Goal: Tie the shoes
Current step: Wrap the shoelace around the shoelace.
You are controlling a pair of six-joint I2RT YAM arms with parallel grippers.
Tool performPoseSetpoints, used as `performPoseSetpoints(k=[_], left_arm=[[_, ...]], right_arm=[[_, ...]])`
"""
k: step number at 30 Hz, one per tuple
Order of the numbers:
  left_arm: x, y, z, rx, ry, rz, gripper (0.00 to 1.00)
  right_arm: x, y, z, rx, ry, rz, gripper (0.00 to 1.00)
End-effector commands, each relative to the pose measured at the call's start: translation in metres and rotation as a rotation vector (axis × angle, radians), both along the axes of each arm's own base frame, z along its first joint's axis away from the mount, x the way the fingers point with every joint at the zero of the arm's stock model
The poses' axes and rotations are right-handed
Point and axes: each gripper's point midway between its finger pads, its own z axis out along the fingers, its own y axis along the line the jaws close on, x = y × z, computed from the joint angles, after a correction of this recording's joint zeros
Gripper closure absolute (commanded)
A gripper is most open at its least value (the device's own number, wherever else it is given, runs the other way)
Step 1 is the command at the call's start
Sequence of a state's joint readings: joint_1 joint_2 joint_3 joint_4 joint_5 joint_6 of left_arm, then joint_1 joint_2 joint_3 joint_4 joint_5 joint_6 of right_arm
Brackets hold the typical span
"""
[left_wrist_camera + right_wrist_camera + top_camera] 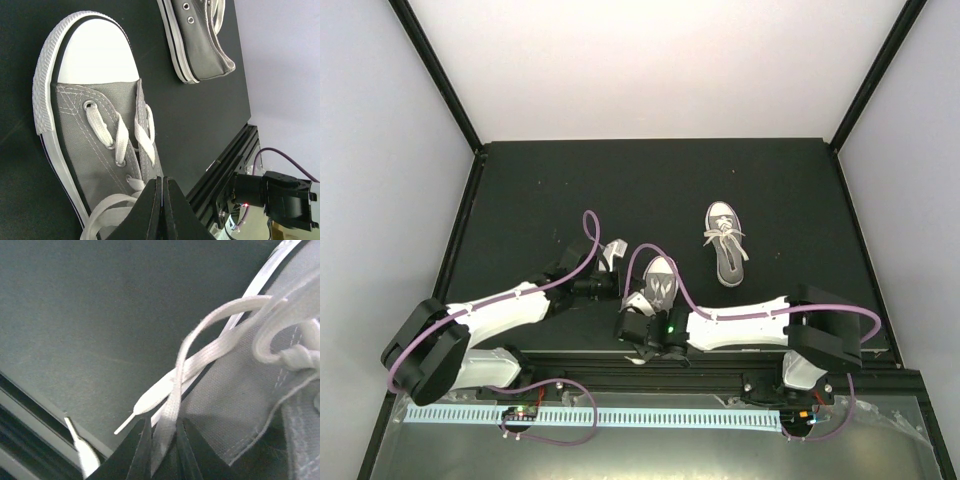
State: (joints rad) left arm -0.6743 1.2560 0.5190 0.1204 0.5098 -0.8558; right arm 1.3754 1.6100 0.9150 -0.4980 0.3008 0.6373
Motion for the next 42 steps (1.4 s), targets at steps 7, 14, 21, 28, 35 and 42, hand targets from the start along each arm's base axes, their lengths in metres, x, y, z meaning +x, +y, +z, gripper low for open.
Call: performPoseSetpoints(k=[7,14,21,28,35,42], left_arm=[[0.001,0.003,0.000,0.016,-0.041,-0.005,0.98],[-0.006,0.001,-0.001,-0.009,-0.058,-0.046,0.98],[-0.010,0.003,-0.001,-0.012,-0.071,-0.058,0.99],[-0.013,0.003,-0.001,-0.019,-0.066,-0.066,0.98],[-0.013,0.003,-0.002,-0.019,-0.065,-0.062,0.99],[-0.013,0.004,-0.002,-0.021,-0.062,-0.060,0.98]], right_arm=[[-0.010,0.007,0.034,0.077,0.005,0.015,0.98],[-0.034,0.004,0.052,0.141,0.126,0.074,0.98],[-0.033,0.003,0.035,0.144,0.171,0.054,0.98],[-0.020,0.008,0.014,0.126,0.186,0.011,0.97],[-0.022,0.009,-0.001,0.113,0.236,-0.003,0.81],[-0.022,0.018,0.004,0.134,0.253,0.009,0.95]])
